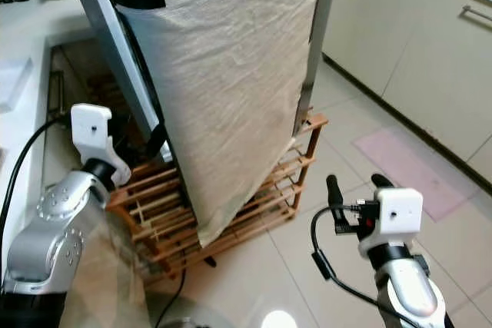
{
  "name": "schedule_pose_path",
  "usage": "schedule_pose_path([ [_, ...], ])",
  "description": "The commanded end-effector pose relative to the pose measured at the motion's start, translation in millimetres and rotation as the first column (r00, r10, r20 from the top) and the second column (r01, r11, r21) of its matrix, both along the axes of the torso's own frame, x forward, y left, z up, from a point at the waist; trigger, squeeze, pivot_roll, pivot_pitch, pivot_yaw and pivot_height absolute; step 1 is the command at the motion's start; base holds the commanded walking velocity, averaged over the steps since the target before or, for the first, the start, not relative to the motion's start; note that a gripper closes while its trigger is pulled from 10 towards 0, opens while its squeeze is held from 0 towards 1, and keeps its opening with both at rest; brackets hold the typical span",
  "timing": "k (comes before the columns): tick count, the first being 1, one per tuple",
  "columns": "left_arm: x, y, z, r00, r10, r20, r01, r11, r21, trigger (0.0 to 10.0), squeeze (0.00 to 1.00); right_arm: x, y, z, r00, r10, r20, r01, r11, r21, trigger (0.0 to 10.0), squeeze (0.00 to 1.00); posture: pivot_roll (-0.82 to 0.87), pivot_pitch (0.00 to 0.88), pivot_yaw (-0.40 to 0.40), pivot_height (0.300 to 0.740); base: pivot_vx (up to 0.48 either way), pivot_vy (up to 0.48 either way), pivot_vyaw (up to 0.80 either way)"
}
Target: Restocking fridge
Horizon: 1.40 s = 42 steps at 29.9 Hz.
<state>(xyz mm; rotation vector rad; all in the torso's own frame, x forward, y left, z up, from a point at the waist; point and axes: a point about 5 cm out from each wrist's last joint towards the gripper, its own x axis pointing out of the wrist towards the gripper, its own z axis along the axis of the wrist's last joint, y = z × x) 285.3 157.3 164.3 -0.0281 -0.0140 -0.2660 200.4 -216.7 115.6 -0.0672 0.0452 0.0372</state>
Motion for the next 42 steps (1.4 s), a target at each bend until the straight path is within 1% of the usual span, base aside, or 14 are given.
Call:
schedule_pose_path([
  [1, -2.5, 2.4, 2.9, 1.0, 0.013, 0.012, -0.013, 1.0, 0.014, 10.0, 0.0, 0.6, 0.3, 3.5, 1.0, 0.004, 0.004, -0.004, 1.0, -0.012, 10.0, 0.0, 0.0, 0.0, 0.062, 0.74, 0.0, -0.304, 0.8],
  [3, -3.3, 2.4, 3.3, 1.0, 0.012, 0.013, -0.012, 1.0, 0.019, 10.0, 0.0, 0.9, -0.5, 0.0, 1.0, -0.012, -0.017, 0.012, 0.999, 0.034, 10.0, 0.0, 0.0, 0.0, 0.061, 0.74, 0.0, -0.315, 0.0],
  [4, -3.8, 2.2, 3.4, 1.0, 0.011, 0.014, -0.012, 1.0, 0.019, 10.0, 0.0, 1.3, -1.6, -1.2, 0.999, -0.023, -0.027, 0.024, 0.999, 0.033, 10.0, 0.0, 0.01, 0.0, 0.059, 0.74, 0.0, -0.315, 0.0],
  [6, -6.2, 2.4, 2.9, 1.0, 0.008, 0.012, -0.009, 1.0, 0.026, 10.0, 0.0, 2.2, 0.1, -1.5, 1.0, 0.0, -0.025, 0.0, 1.0, 0.003, 10.0, 0.0, 0.01, 0.001, 0.058, 0.74, 0.0, -0.323, 0.0],
  [8, -6.8, 2.8, 2.6, 1.0, 0.01, 0.009, -0.01, 1.0, 0.025, 10.0, 0.0, 2.3, 1.1, -1.5, 1.0, 0.005, -0.026, -0.005, 1.0, 0.0, 10.0, 0.0, 0.01, 0.003, 0.058, 0.74, 0.0, -0.354, 0.0],
  [15, -8.2, 4.5, 0.3, 1.0, 0.01, -0.002, -0.01, 0.999, 0.033, 10.0, 0.0, 4.6, 4.5, -2.3, 0.999, 0.02, -0.04, -0.02, 1.0, -0.003, 10.0, 0.0, 0.02, 0.006, 0.055, 0.74, 0.0, -0.397, 0.0],
  [24, -10.6, 8.3, -1.7, 1.0, 0.015, -0.013, -0.015, 0.999, 0.043, 10.0, 0.0, 3.2, 1.5, -6.3, 0.998, 0.006, -0.058, -0.007, 1.0, -0.014, 10.0, 0.0, 0.02, 0.005, 0.057, 0.74, 0.0, -0.402, 0.0],
  [42, -15.8, 14.0, -4.3, 1.0, 0.015, -0.024, -0.013, 0.998, 0.057, 10.0, 0.0, 3.2, 4.2, -11.3, 0.997, 0.005, -0.076, -0.007, 1.0, -0.021, 10.0, 0.0, 0.03, 0.006, 0.051, 0.74, 0.0, -0.399, 0.0],
])
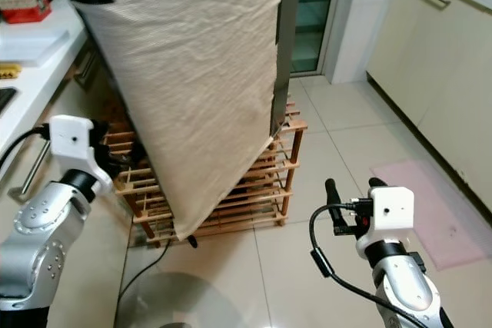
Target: Restocking fridge
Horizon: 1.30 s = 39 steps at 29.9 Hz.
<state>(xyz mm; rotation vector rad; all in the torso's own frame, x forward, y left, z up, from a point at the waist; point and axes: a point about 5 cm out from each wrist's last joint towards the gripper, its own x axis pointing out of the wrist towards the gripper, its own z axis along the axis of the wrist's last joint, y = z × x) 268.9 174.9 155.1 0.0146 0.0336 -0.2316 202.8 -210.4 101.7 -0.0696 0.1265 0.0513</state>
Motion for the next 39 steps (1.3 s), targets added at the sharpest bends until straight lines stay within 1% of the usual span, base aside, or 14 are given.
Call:
schedule_pose_path([
  [1, 0.4, -3.6, 4.8, 1.0, -0.022, 0.017, 0.022, 1.0, 0.01, 10.0, 0.0, 0.8, -1.9, 2.5, 1.0, -0.004, 0.006, 0.004, 1.0, -0.018, 10.0, 0.0, 0.03, 0.006, 0.051, 0.74, 0.0, -0.394, 0.0],
  [7, -1.4, -2.4, 4.2, 1.0, -0.021, 0.015, 0.021, 1.0, 0.011, 10.0, 0.0, 2.7, 2.8, 3.0, 1.0, 0.024, 0.015, -0.023, 0.999, -0.025, 10.0, 0.0, 0.04, 0.006, 0.044, 0.74, 0.0, -0.379, 0.0],
  [11, -2.3, -2.2, 4.6, 1.0, -0.021, 0.019, 0.021, 1.0, 0.011, 10.0, 0.0, 1.6, 13.2, 8.5, 0.993, 0.107, 0.058, -0.107, 0.994, 0.004, 10.0, 0.0, 0.04, 0.006, 0.041, 0.74, 0.0, -0.356, 0.0],
  [12, -2.3, -2.2, 4.6, 1.0, -0.021, 0.019, 0.021, 1.0, 0.011, 10.0, 0.0, 1.6, 13.2, 8.5, 0.993, 0.107, 0.058, -0.107, 0.994, 0.004, 10.0, 0.0, 0.04, 0.006, 0.041, 0.74, 0.0, -0.356, 0.0],
  [13, -2.5, -2.2, 4.6, 1.0, -0.021, 0.019, 0.021, 1.0, 0.012, 10.0, 0.0, 0.5, 16.8, 9.8, 0.987, 0.146, 0.064, -0.147, 0.989, 0.011, 10.0, 0.0, 0.04, 0.006, 0.041, 0.74, 0.0, -0.356, 0.0],
  [15, -2.6, -1.9, 4.2, 1.0, -0.02, 0.017, 0.02, 1.0, 0.013, 10.0, 0.0, 0.1, 18.4, 9.2, 0.984, 0.168, 0.055, -0.168, 0.986, 0.001, 10.0, 0.0, 0.04, 0.007, 0.041, 0.74, 0.0, -0.354, 0.0],
  [27, -1.9, -3.4, 3.3, 1.0, -0.021, 0.016, 0.021, 1.0, 0.014, 10.0, 0.0, -1.6, 17.6, 5.4, 0.985, 0.17, 0.037, -0.17, 0.985, -0.006, 10.0, 0.0, 0.03, 0.006, 0.043, 0.74, 0.0, -0.346, 0.0],
  [30, 1.4, -5.6, 3.9, 0.999, -0.026, 0.022, 0.025, 1.0, 0.014, 10.0, 0.0, -2.9, 17.2, 4.4, 0.986, 0.167, 0.031, -0.166, 0.986, -0.008, 10.0, 0.0, 0.02, 0.002, 0.049, 0.74, 0.0, -0.288, 0.0],
  [36, 7.7, -13.2, 4.2, 0.998, -0.055, 0.032, 0.055, 0.998, -0.001, 10.0, 0.0, -4.5, 16.1, 3.7, 0.987, 0.158, 0.025, -0.158, 0.987, -0.012, 10.0, 0.0, 0.01, 0.0, 0.057, 0.74, 0.0, 0.0, 0.0],
  [37, 14.9, -18.2, 3.4, 0.998, -0.063, 0.027, 0.063, 0.998, -0.021, 10.0, 0.0, -4.2, 16.9, 3.5, 0.987, 0.158, 0.024, -0.158, 0.987, -0.013, 10.0, 0.0, 0.0, 0.0, 0.063, 0.74, 0.0, 0.0, 0.0],
  [38, 19.3, -21.0, 4.2, 0.998, -0.062, 0.032, 0.063, 0.998, -0.027, 10.0, 0.0, -4.2, 17.4, 3.4, 0.987, 0.159, 0.023, -0.159, 0.987, -0.015, 10.0, 0.0, 0.0, 0.0, 0.065, 0.74, 0.0, 0.0, 0.0],
  [39, 19.3, -21.0, 4.2, 0.998, -0.062, 0.032, 0.063, 0.998, -0.027, 10.0, 0.0, -4.2, 17.4, 3.4, 0.987, 0.159, 0.023, -0.159, 0.987, -0.015, 10.0, 0.0, 0.0, 0.0, 0.065, 0.74, 0.0, 0.0, 0.0],
])
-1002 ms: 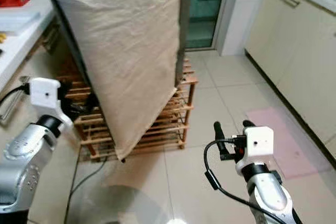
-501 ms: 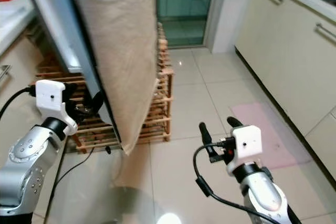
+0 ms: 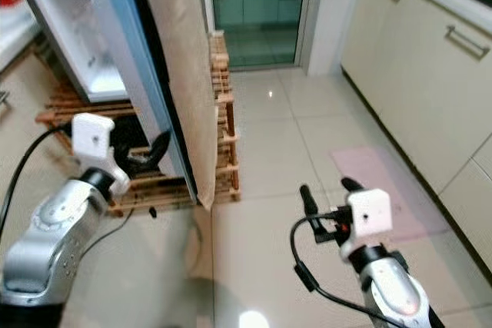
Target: Restocking fridge
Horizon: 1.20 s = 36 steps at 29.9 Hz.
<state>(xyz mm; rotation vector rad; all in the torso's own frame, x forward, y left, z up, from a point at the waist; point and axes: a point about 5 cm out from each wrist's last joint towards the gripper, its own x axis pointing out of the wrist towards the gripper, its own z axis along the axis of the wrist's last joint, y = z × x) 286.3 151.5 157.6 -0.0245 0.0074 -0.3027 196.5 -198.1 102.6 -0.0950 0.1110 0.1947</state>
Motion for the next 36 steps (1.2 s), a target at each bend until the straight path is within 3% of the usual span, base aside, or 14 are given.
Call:
schedule_pose_path([
  [1, 9.0, -2.1, 2.9, 1.0, 0.01, 0.015, -0.011, 1.0, 0.012, 10.0, 0.0, 1.9, 5.8, 2.3, 1.0, 0.016, 0.014, -0.016, 1.0, 0.001, 10.0, 0.0, 0.0, 0.0, 0.069, 0.74, 0.0, 0.0, 0.0],
  [6, 18.1, -10.2, 4.4, 1.0, -0.004, 0.023, 0.003, 1.0, 0.013, 10.0, 0.0, 1.2, 6.1, 2.2, 1.0, 0.014, 0.014, -0.014, 1.0, 0.0, 10.0, 0.0, -0.02, 0.0, 0.081, 0.74, 0.0, 0.0, 0.0],
  [14, 27.2, -67.5, 14.0, 0.954, -0.288, 0.086, 0.293, 0.954, -0.058, 10.0, 0.0, -2.8, 4.7, 0.7, 1.0, 0.007, 0.006, -0.007, 1.0, -0.002, 10.0, 0.0, -0.02, 0.0, 0.077, 0.74, 0.0, 0.0, 0.0],
  [15, 24.2, -77.8, 18.9, 0.927, -0.358, 0.109, 0.368, 0.926, -0.086, 10.0, 0.0, -2.7, 5.6, 0.5, 1.0, 0.013, 0.004, -0.013, 1.0, -0.001, 10.0, 0.0, -0.02, 0.0, 0.076, 0.74, 0.0, 0.0, 0.0],
  [16, 12.9, -92.5, 28.1, 0.856, -0.492, 0.161, 0.513, 0.847, -0.139, 10.0, 0.0, -2.9, 6.6, 0.1, 1.0, 0.02, 0.001, -0.02, 1.0, 0.0, 10.0, 0.0, -0.02, 0.0, 0.076, 0.74, 0.0, 0.0, 0.0],
  [17, 12.9, -92.5, 28.1, 0.856, -0.492, 0.161, 0.513, 0.847, -0.139, 10.0, 0.0, -2.9, 6.6, 0.1, 1.0, 0.02, 0.001, -0.02, 1.0, 0.0, 10.0, 0.0, -0.02, 0.0, 0.076, 0.74, 0.0, 0.0, 0.0],
  [19, -13.1, -110.3, 42.5, 0.675, -0.696, 0.245, 0.738, 0.642, -0.209, 10.0, 0.0, -4.0, 8.0, -1.2, 0.999, 0.033, -0.007, -0.033, 0.999, 0.0, 10.0, 0.0, -0.02, 0.0, 0.079, 0.74, 0.0, 0.0, 0.0],
  [20, -20.8, -113.5, 45.4, 0.622, -0.737, 0.263, 0.783, 0.584, -0.216, 10.0, 0.0, -4.8, 8.3, -1.7, 0.999, 0.038, -0.01, -0.038, 0.999, -0.002, 10.0, 0.0, -0.02, 0.0, 0.08, 0.74, 0.0, 0.0, 0.0],
  [22, -24.2, -114.5, 45.2, 0.602, -0.754, 0.265, 0.799, 0.562, -0.214, 10.0, 0.0, -5.7, 8.6, -2.1, 0.999, 0.041, -0.013, -0.041, 0.999, -0.004, 10.0, 0.0, -0.03, 0.0, 0.082, 0.74, 0.0, 0.0, 0.0],
  [24, -24.0, -113.7, 41.9, 0.603, -0.757, 0.252, 0.798, 0.568, -0.202, 10.0, 0.0, -7.0, 8.4, -2.7, 0.999, 0.041, -0.016, -0.042, 0.999, -0.006, 10.0, 0.0, -0.03, 0.0, 0.083, 0.74, 0.0, 0.0, 0.0],
  [25, -18.0, -107.8, 34.7, 0.65, -0.725, 0.228, 0.76, 0.624, -0.183, 10.0, 0.0, -9.2, 7.4, -3.5, 0.999, 0.038, -0.021, -0.038, 0.999, -0.006, 10.0, 0.0, -0.03, 0.0, 0.084, 0.74, 0.0, 0.0, 0.0],
  [26, -18.0, -107.8, 34.7, 0.65, -0.725, 0.228, 0.76, 0.624, -0.183, 10.0, 0.0, -9.2, 7.4, -3.5, 0.999, 0.038, -0.021, -0.038, 0.999, -0.006, 10.0, 0.0, -0.03, 0.0, 0.084, 0.74, 0.0, 0.0, 0.0],
  [32, 7.5, -82.0, 26.2, 0.817, -0.547, 0.183, 0.571, 0.812, -0.122, 10.0, 0.0, -7.7, 8.2, -3.3, 0.999, 0.042, -0.019, -0.042, 0.999, -0.007, 10.0, 0.0, -0.02, 0.0, 0.077, 0.74, 0.0, 0.0, 0.0],
  [36, 16.5, -74.5, 27.5, 0.869, -0.459, 0.183, 0.484, 0.865, -0.131, 10.0, 0.0, -5.6, 8.3, -2.4, 0.999, 0.043, -0.013, -0.043, 0.999, -0.009, 10.0, 0.0, -0.01, 0.0, 0.075, 0.74, 0.0, 0.0, 0.0],
])
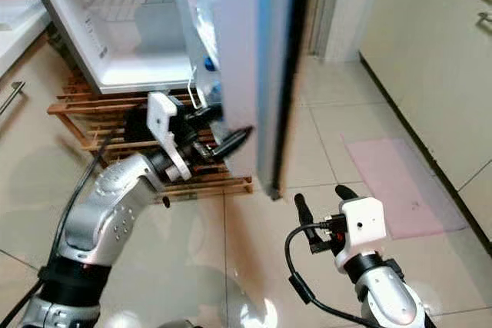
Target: Restocking fridge
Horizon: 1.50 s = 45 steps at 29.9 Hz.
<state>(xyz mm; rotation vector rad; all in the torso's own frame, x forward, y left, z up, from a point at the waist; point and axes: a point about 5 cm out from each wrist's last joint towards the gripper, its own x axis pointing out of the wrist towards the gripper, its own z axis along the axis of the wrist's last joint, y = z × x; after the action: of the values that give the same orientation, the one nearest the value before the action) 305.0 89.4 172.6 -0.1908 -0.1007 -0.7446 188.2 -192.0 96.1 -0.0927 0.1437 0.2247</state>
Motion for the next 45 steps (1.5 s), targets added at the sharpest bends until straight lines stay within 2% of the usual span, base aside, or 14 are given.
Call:
schedule_pose_path([
  [1, 0.5, -10.0, 14.1, 0.997, -0.02, 0.073, 0.021, 1.0, -0.014, 10.0, 0.0, 3.4, 1.6, 4.2, 1.0, 0.014, 0.024, -0.014, 1.0, -0.011, 10.0, 0.0, -0.01, 0.0, 0.075, 0.74, 0.0, 0.0, 0.0],
  [22, 6.8, -9.5, 18.7, 0.994, 0.026, 0.109, -0.024, 0.999, -0.021, 10.0, 0.0, 0.7, -0.3, 5.2, 1.0, -0.002, 0.024, 0.002, 1.0, -0.017, 10.0, 0.0, -0.02, 0.001, 0.082, 0.74, 0.0, 0.0, 0.0],
  [25, 1.9, -14.4, 20.5, 0.993, -0.036, 0.117, 0.04, 0.999, -0.033, 10.0, 0.0, -0.3, -0.7, 4.5, 1.0, -0.003, 0.02, 0.004, 1.0, -0.019, 10.0, 0.0, -0.02, 0.0, 0.084, 0.74, 0.0, 0.0, 0.0],
  [27, -8.5, -20.4, 23.7, 0.984, -0.153, 0.095, 0.163, 0.98, -0.112, 10.0, 0.0, -0.8, -0.7, 4.1, 1.0, -0.005, 0.018, 0.005, 1.0, -0.021, 10.0, 0.0, -0.02, 0.0, 0.086, 0.74, 0.0, 0.0, 0.0],
  [28, -8.5, -20.4, 23.7, 0.984, -0.153, 0.095, 0.163, 0.98, -0.112, 10.0, 0.0, -0.8, -0.7, 4.1, 1.0, -0.005, 0.018, 0.005, 1.0, -0.021, 10.0, 0.0, -0.02, 0.0, 0.086, 0.74, 0.0, 0.0, 0.0],
  [30, -21.8, -25.2, 28.2, 0.95, -0.293, 0.104, 0.307, 0.938, -0.162, 10.0, 0.0, -1.2, -0.8, 4.0, 1.0, -0.005, 0.018, 0.006, 1.0, -0.021, 10.0, 0.0, -0.03, 0.0, 0.087, 0.74, 0.0, 0.0, 0.0],
  [33, -31.1, -29.5, 28.7, 0.91, -0.399, 0.11, 0.413, 0.897, -0.158, 10.0, 0.0, -1.7, -2.5, 4.1, 1.0, -0.009, 0.016, 0.01, 1.0, -0.025, 10.0, 0.0, -0.03, 0.0, 0.086, 0.74, 0.0, 0.0, 0.0],
  [37, -26.4, -29.7, 28.7, 0.922, -0.368, 0.123, 0.383, 0.914, -0.133, 10.0, 0.0, -1.5, -3.1, 4.2, 1.0, -0.011, 0.016, 0.011, 1.0, -0.027, 10.0, 0.0, -0.03, 0.0, 0.086, 0.74, 0.0, 0.0, 0.0],
  [38, -15.9, -25.4, 28.4, 0.95, -0.284, 0.13, 0.299, 0.947, -0.12, 10.0, 0.0, -1.3, -3.3, 4.2, 1.0, -0.012, 0.017, 0.012, 1.0, -0.029, 10.0, 0.0, -0.03, 0.0, 0.086, 0.74, 0.0, 0.0, 0.0],
  [39, -8.5, -21.6, 28.2, 0.966, -0.225, 0.129, 0.24, 0.964, -0.114, 10.0, 0.0, -1.0, -3.5, 4.2, 1.0, -0.012, 0.017, 0.012, 0.999, -0.03, 10.0, 0.0, -0.03, 0.0, 0.086, 0.74, 0.0, 0.0, 0.0],
  [40, -8.5, -21.6, 28.2, 0.966, -0.225, 0.129, 0.24, 0.964, -0.114, 10.0, 0.0, -1.0, -3.5, 4.2, 1.0, -0.012, 0.017, 0.012, 0.999, -0.03, 10.0, 0.0, -0.03, 0.0, 0.086, 0.74, 0.0, 0.0, 0.0],
  [45, 12.7, -5.4, 32.0, 0.987, -0.054, 0.15, 0.062, 0.997, -0.053, 10.0, 0.0, -0.1, -4.6, 4.9, 1.0, -0.014, 0.021, 0.015, 0.999, -0.033, 10.0, 0.0, -0.03, 0.0, 0.086, 0.74, 0.0, 0.0, 0.0],
])
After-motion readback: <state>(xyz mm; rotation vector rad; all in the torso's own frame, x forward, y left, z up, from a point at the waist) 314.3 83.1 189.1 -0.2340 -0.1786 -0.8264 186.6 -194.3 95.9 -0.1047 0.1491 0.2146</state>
